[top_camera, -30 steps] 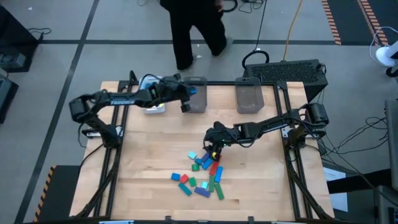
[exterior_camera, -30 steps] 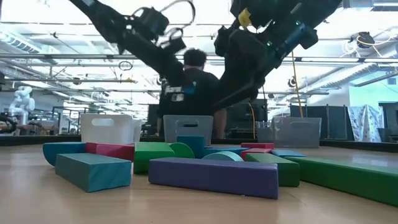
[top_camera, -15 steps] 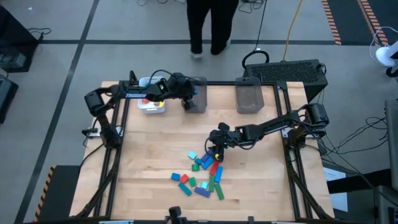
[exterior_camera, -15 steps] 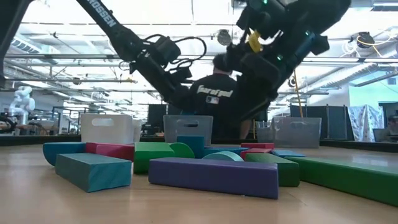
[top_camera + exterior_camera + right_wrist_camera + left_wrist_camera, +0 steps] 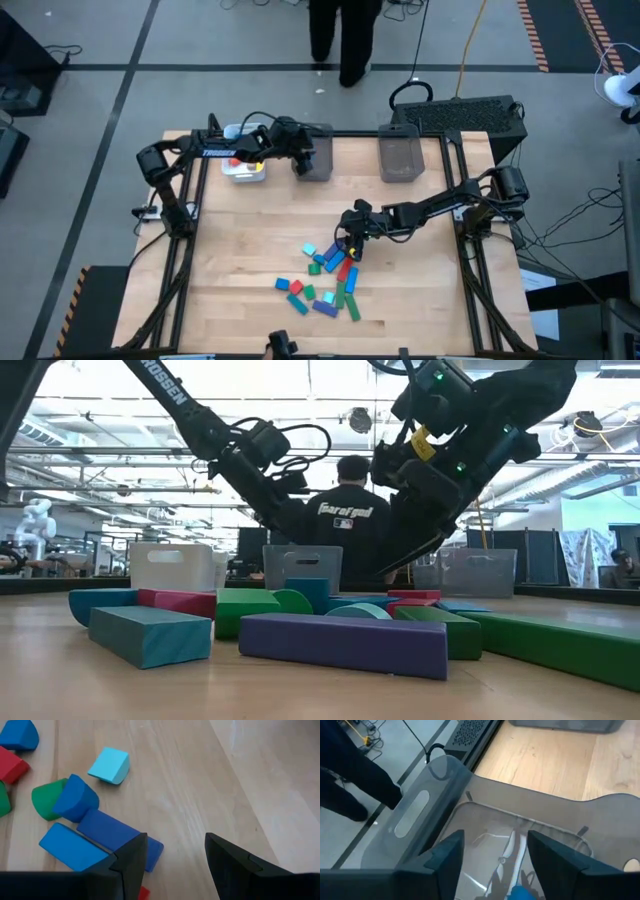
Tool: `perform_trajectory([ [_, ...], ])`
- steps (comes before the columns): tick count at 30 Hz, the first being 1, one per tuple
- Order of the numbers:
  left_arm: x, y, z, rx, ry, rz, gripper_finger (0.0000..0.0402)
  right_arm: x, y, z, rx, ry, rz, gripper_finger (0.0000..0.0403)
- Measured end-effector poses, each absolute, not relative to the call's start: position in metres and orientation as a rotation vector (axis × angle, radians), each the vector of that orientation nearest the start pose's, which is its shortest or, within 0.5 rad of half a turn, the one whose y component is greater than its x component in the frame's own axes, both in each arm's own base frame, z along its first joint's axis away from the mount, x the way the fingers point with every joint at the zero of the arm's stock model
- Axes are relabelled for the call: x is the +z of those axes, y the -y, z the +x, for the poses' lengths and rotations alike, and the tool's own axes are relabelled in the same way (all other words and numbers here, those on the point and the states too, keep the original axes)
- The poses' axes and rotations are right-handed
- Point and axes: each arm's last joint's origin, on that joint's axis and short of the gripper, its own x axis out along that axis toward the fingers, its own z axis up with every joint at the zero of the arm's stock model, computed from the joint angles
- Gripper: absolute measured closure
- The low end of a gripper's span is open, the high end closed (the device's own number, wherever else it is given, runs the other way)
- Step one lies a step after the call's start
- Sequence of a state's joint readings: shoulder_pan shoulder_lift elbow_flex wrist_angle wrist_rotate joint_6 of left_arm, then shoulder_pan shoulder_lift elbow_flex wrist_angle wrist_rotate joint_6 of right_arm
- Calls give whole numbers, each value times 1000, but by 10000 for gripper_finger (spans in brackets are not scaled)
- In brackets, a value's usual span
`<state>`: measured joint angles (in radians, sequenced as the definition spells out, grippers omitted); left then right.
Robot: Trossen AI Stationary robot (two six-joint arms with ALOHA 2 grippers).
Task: Sort blocks by size
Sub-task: Put the blue half circle block into the left black bin
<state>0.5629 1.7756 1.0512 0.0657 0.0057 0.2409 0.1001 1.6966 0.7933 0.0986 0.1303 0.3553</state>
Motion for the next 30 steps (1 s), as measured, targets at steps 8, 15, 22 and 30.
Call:
perform_trajectory([
  [8,212,-183,312,410,-684,141,171,141,-28,317,-166,-785,238,215],
  [15,253,-140,296,306,-716,215,171,143,-37,319,-81,-760,167,215],
  [22,265,-85,285,152,-775,229,178,142,-49,327,-3,-677,157,215],
  [30,242,-29,284,-11,-836,221,203,134,-55,335,4,-620,184,215],
])
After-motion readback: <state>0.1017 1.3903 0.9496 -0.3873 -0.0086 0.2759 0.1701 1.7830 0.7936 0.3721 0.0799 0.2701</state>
